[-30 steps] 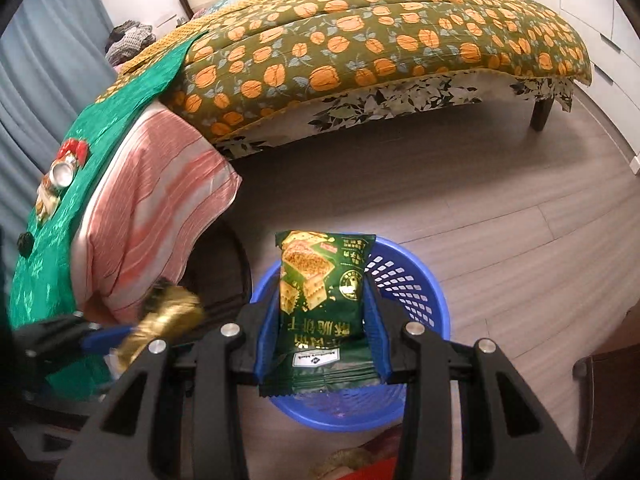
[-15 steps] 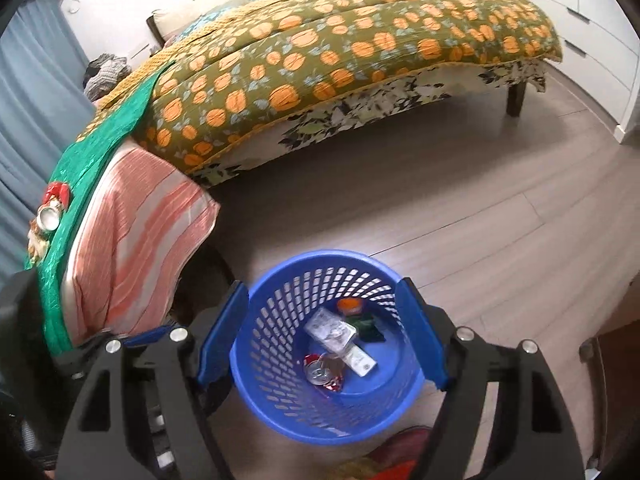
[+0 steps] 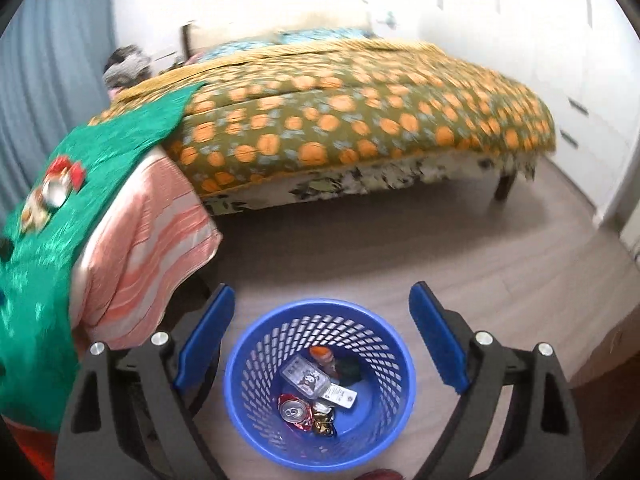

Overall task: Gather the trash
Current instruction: 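Move both open tools back over the bed toward the remaining trash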

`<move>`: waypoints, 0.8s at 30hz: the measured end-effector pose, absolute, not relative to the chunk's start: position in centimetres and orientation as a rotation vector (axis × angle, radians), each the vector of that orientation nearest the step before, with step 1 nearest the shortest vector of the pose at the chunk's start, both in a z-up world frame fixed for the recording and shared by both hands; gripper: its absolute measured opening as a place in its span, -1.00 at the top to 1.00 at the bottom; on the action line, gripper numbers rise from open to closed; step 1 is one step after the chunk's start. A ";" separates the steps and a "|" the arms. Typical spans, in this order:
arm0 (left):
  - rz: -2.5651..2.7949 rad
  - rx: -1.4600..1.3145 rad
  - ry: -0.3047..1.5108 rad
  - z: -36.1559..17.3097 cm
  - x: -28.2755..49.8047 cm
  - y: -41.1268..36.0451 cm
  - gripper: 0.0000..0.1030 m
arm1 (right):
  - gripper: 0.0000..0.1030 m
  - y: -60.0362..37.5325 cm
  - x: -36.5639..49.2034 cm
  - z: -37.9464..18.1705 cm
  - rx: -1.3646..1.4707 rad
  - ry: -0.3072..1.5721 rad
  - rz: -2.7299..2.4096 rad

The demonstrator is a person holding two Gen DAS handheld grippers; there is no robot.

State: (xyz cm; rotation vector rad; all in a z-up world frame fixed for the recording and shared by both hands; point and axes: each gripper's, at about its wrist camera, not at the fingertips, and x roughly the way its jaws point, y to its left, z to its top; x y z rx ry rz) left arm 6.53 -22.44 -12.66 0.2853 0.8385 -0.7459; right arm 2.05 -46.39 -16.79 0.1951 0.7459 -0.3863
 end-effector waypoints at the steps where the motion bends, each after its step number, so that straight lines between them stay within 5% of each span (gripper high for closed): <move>1: -0.703 0.286 0.843 -12.8 7.1 -20.6 -0.89 | -0.68 -45.0 2.7 -16.6 0.184 0.751 -0.361; 14: -0.269 0.125 0.904 -13.9 14.2 -0.2 -0.89 | -0.69 -21.9 14.9 -13.8 0.058 0.819 0.084; 24: -0.173 0.065 0.895 -12.9 18.7 1.1 -0.89 | -0.71 -15.6 20.6 -17.4 -0.053 0.912 0.117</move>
